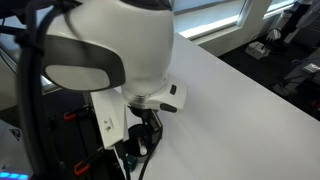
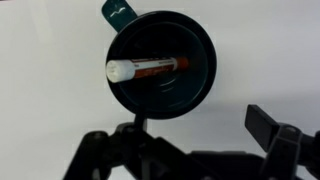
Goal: Remove the marker from the cup and put it on the table
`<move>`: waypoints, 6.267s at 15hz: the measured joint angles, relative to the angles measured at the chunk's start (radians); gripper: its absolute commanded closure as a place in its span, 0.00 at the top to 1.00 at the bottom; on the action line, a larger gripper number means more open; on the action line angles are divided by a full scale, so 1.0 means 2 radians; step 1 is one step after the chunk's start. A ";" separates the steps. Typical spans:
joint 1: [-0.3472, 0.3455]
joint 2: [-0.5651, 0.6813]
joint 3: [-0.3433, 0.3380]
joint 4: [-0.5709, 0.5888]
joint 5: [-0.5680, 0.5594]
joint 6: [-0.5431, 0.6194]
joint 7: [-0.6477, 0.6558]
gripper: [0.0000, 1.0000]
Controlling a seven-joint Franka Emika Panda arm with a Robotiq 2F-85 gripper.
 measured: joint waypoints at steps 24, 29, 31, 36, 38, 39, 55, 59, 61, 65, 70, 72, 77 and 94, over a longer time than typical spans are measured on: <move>-0.045 0.014 -0.026 0.021 0.000 -0.062 -0.015 0.66; -0.048 0.019 -0.026 0.021 0.004 -0.062 -0.050 0.37; -0.048 0.020 -0.026 0.021 0.011 -0.062 -0.069 0.12; -0.048 0.013 -0.026 0.022 0.031 -0.066 -0.103 0.05; -0.048 0.011 -0.026 0.023 0.035 -0.070 -0.108 0.05; -0.048 0.009 -0.026 0.024 0.035 -0.072 -0.108 0.05; -0.002 -0.094 0.020 0.000 -0.069 -0.075 -0.074 0.06; 0.011 -0.154 0.025 0.003 -0.084 -0.098 -0.053 0.06; 0.014 -0.177 0.025 0.007 -0.084 -0.100 -0.044 0.06; 0.019 -0.174 0.012 0.021 -0.079 -0.077 -0.036 0.06; 0.038 -0.092 -0.015 0.025 -0.059 0.025 -0.039 0.06; 0.041 -0.052 -0.019 0.030 -0.046 0.058 -0.046 0.06; 0.044 0.033 -0.019 0.047 0.003 0.153 -0.098 0.06; -0.068 0.143 0.089 0.069 0.184 0.199 -0.284 0.99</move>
